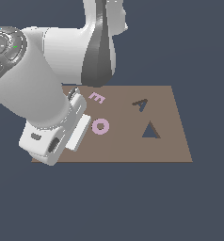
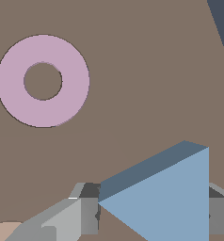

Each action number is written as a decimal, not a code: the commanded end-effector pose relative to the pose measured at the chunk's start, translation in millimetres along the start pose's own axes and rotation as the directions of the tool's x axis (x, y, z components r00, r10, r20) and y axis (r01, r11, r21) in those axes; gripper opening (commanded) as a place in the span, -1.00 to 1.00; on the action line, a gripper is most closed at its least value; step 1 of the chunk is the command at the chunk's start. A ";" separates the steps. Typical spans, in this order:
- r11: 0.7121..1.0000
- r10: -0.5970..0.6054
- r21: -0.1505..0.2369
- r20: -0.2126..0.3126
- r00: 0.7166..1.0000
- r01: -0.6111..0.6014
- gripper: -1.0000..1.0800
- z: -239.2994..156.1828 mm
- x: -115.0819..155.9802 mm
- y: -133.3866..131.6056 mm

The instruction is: Insert a designated object into the corresponding slot on a board.

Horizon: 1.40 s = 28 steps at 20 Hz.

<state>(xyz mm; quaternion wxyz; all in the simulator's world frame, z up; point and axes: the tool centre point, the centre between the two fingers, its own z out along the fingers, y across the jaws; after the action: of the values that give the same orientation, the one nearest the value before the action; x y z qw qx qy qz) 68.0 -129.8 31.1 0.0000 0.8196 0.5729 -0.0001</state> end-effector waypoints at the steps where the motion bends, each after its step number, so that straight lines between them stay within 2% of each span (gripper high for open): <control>1: 1.000 0.000 0.000 0.000 1.000 0.000 -1.00 -3.3 0.1 0.3; 10: 1.000 0.030 0.001 0.000 1.000 -0.030 -1.00 -2.1 1.3 -5.1; 18: 0.991 0.137 0.000 0.000 0.991 -0.137 -1.00 -2.6 7.0 -22.9; 23: 0.971 0.241 0.000 0.000 0.971 -0.241 -1.00 -3.2 14.6 -39.8; 28: 0.930 0.368 0.000 0.000 0.930 -0.368 -1.00 -3.8 26.7 -59.8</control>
<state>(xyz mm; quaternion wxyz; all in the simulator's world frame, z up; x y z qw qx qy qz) 25.5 -90.4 34.5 -0.0001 0.9037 0.4282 -0.0004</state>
